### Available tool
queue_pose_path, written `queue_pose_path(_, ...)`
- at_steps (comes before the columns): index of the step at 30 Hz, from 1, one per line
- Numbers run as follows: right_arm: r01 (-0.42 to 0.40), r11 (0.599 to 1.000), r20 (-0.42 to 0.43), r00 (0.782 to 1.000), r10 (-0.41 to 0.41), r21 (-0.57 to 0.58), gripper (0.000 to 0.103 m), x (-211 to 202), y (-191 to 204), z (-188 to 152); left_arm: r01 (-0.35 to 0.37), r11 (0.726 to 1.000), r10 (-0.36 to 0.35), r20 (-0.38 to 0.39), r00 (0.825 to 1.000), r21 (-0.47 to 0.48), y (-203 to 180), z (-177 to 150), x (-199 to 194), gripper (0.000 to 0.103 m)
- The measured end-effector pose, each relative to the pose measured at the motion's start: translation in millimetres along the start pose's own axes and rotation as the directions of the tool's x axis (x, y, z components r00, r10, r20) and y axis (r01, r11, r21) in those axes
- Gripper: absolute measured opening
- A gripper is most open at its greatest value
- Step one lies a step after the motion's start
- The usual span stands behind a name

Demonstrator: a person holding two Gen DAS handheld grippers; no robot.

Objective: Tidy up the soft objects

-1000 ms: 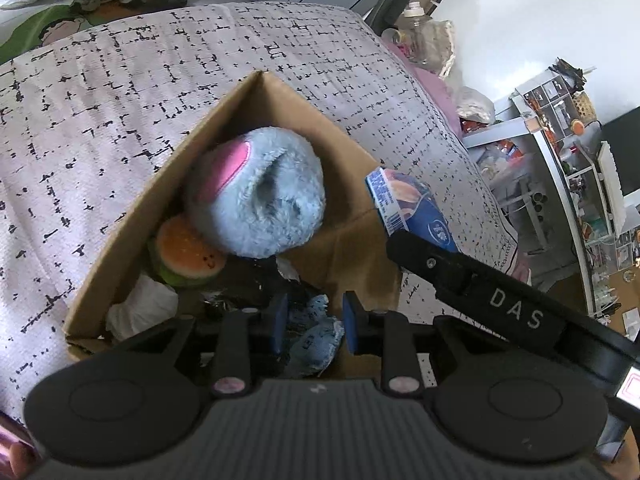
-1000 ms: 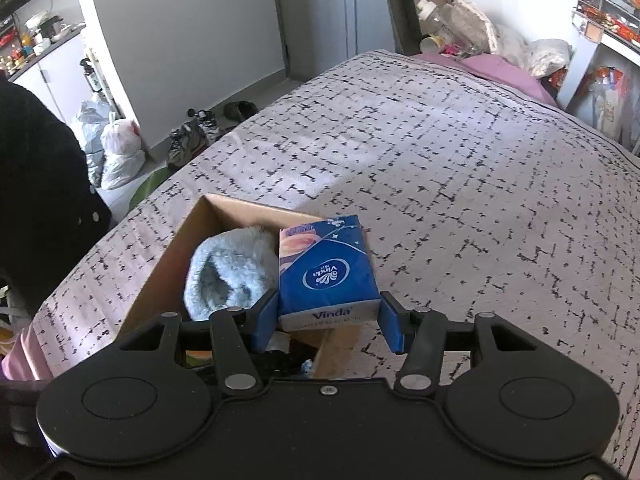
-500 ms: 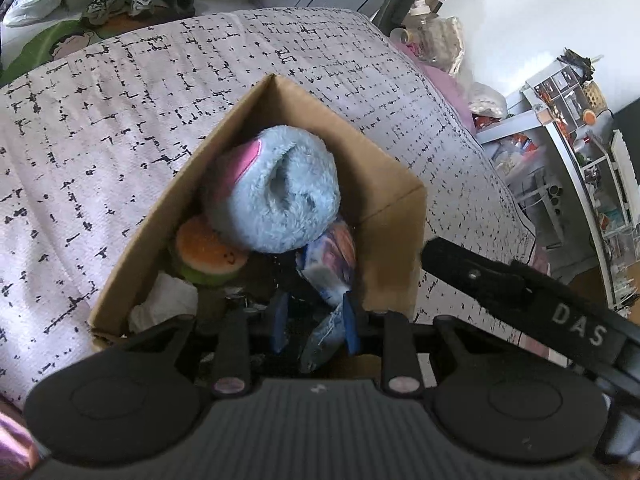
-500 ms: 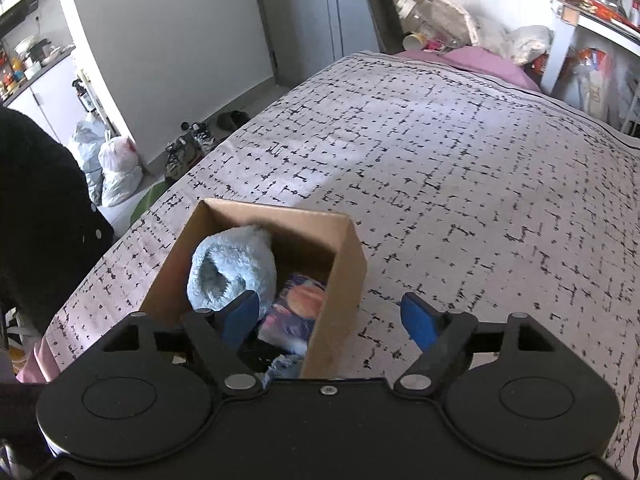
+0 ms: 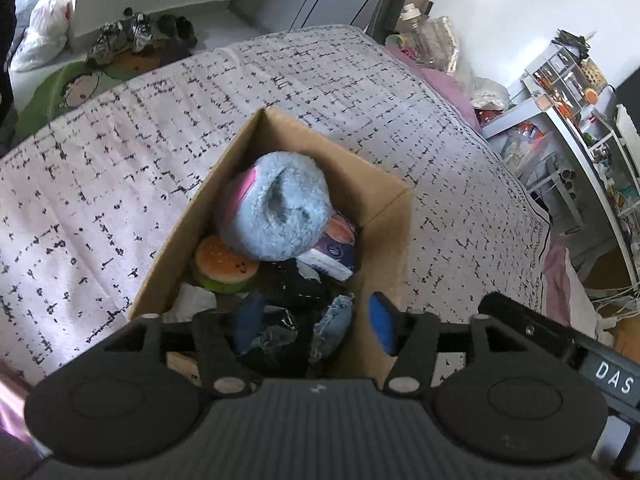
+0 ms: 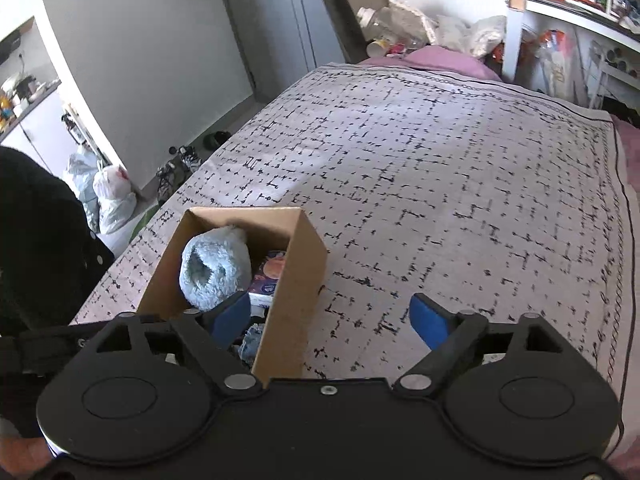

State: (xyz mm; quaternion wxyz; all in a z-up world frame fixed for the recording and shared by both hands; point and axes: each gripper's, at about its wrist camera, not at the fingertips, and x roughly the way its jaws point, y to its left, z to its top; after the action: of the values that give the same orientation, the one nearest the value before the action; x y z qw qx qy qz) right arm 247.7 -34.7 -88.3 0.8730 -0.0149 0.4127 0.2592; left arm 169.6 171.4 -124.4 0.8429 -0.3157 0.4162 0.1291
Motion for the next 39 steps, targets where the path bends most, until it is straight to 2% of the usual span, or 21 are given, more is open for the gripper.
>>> queue_pose_path(4, -0.011, 0.999, 0.009, 1.000, 0.010, 0.036, 0.094, -13, -11, -5, -0.017, 0.999, 0.016, 0.022, 1.000, 0.042, -13, -2, -14, 0.074)
queue_pose_path(11, -0.032, 0.996, 0.022, 0.999, 0.030, 0.086, 0.103, -37, -26, -12, -0.042, 0.992, 0.037, 0.042, 0.998, 0.115, -35, -7, -37, 0.076)
queue_pose_path(32, -0.034, 0.993, 0.058, 0.998, 0.028, 0.111, 0.103, -109, -56, -45, -0.098, 0.951, 0.077, 0.082, 0.994, 0.292, -79, -52, -96, 0.086)
queue_pose_path(37, 0.029, 0.998, 0.071, 0.997, -0.034, 0.063, 0.103, -126, -54, -53, -0.100, 0.946, 0.072, 0.103, 0.992, 0.310, -85, -63, -111, 0.086)
queue_pose_path(39, 0.027, 0.998, 0.074, 0.997, -0.031, 0.061, 0.103, -132, -55, -57, -0.104, 0.941, 0.072, 0.111, 0.991, 0.321, -88, -68, -117, 0.089)
